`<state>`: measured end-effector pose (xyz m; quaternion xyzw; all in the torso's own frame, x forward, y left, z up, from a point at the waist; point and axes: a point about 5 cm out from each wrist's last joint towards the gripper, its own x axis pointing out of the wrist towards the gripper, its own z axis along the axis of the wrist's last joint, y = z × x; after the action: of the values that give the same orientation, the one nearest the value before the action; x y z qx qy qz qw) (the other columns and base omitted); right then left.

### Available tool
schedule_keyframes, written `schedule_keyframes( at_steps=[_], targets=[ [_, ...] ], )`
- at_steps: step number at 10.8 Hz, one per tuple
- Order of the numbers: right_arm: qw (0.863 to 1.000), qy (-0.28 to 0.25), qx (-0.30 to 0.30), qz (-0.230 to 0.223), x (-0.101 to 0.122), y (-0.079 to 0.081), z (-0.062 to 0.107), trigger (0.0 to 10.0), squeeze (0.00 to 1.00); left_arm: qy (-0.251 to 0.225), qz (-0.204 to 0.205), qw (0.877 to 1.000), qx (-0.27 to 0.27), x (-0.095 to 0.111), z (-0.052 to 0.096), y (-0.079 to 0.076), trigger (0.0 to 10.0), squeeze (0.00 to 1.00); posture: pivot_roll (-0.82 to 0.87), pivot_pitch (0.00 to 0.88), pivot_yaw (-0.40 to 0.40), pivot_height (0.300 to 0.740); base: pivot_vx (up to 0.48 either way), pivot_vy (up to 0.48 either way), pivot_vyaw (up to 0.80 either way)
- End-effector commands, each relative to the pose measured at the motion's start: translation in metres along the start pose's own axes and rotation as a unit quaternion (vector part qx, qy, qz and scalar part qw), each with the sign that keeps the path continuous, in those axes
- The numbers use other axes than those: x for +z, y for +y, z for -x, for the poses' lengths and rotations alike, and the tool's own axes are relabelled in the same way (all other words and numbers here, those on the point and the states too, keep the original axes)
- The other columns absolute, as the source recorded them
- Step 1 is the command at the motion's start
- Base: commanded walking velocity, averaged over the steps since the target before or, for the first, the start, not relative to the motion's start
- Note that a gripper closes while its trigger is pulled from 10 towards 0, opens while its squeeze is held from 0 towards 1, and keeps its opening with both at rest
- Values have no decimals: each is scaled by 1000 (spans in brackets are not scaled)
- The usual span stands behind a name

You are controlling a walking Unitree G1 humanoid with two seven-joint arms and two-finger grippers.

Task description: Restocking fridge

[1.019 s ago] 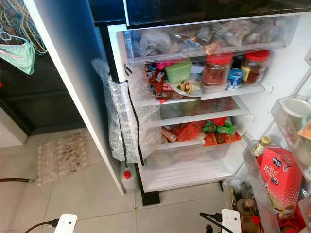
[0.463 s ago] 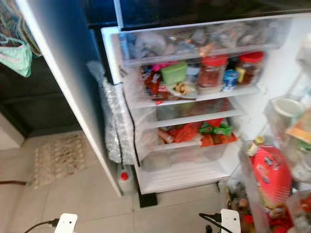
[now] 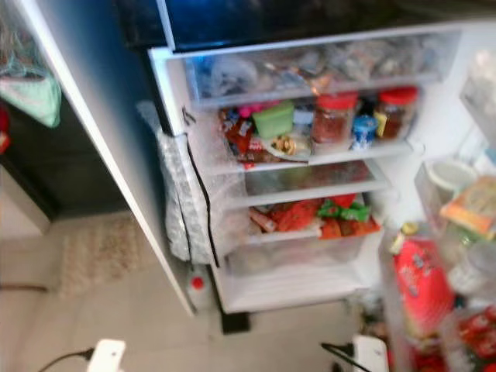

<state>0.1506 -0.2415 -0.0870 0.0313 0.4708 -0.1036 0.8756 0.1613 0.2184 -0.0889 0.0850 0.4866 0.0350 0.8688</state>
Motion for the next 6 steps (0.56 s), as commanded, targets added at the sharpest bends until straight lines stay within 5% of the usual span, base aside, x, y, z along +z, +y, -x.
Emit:
schedule_keyframes(
  at_steps=[1,6],
  targets=[
    [1000,7,-2,-5,-3,-2,1,10000,0,5,-7,1000,-1,-2,0,1,10000,0,-94,0,55,740,0,-292,0],
    [1000,8,0,-3,-3,-3,1,10000,0,4,-4,1000,-2,-2,0,0,10000,0,-94,0,51,740,0,-294,0]
  ],
)
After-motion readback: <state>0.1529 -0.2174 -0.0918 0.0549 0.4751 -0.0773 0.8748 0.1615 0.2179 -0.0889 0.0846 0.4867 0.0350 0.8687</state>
